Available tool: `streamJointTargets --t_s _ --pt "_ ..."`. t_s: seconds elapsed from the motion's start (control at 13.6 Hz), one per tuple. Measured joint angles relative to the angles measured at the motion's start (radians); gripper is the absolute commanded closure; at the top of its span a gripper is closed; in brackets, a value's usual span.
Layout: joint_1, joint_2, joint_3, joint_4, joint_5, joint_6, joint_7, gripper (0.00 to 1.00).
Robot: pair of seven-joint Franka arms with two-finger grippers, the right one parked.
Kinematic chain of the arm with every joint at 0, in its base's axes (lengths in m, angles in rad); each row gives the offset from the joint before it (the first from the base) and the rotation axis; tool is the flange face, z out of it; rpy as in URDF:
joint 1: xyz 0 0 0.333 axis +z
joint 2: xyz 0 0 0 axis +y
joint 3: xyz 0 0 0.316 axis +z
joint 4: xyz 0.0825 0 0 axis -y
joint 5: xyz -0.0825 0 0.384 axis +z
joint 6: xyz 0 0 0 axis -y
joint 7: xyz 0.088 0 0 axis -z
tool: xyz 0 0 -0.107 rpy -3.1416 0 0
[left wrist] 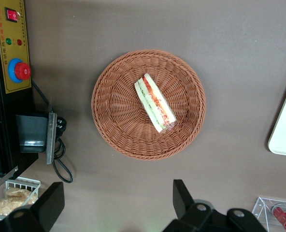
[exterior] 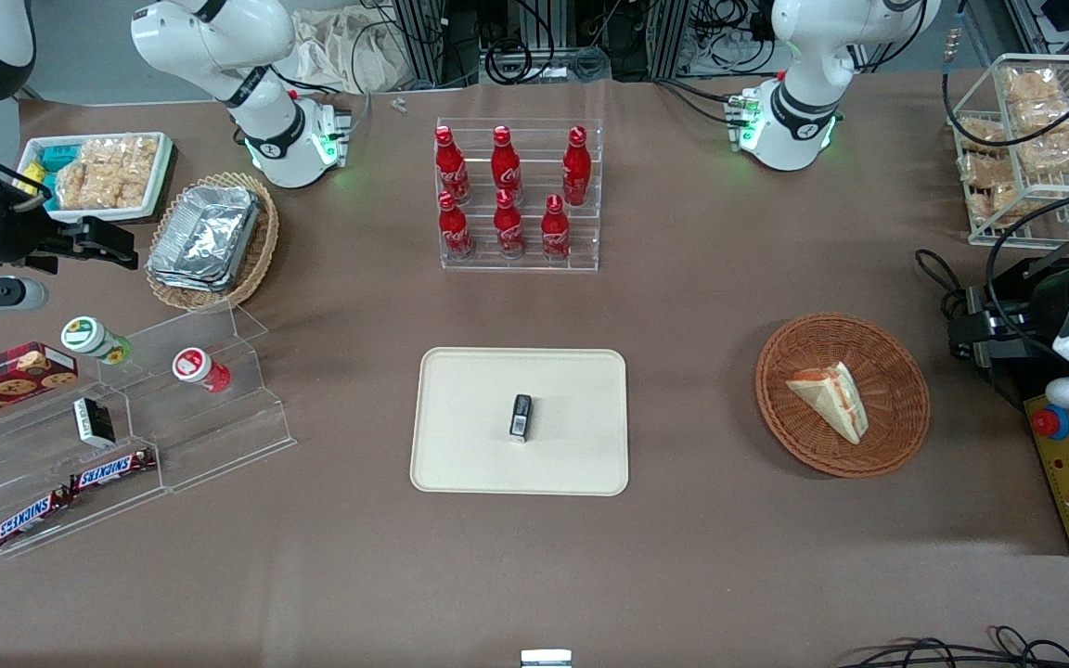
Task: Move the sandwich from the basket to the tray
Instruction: 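Move the left gripper over the wicker basket above the sandwich, then lower the left gripper and close it on the wrapped sandwich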
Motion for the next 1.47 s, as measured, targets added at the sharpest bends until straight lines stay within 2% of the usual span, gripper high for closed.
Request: streamJointTargets --t_s 0.22,0.59,0.73,0.95,1.17,1.47 --pt "0.000 0.009 0.000 -0.051 0.000 0.024 0.000 0.00" --pt "-0.013 -0.047 -0.004 -0.328 -0.004 0.299 -0.080 0.00" --pt "-0.027 -0.052 -0.009 -0.401 -0.004 0.341 -0.137 0.00" --pt "-0.029 -0.045 -0.009 -0.471 -0.014 0.393 -0.205 0.00" --pt "-0.028 -0.034 -0.005 -0.544 -0.067 0.492 -0.224 0.00" --pt "-0.028 -0.004 -0.005 -0.624 -0.078 0.620 -0.354 0.00"
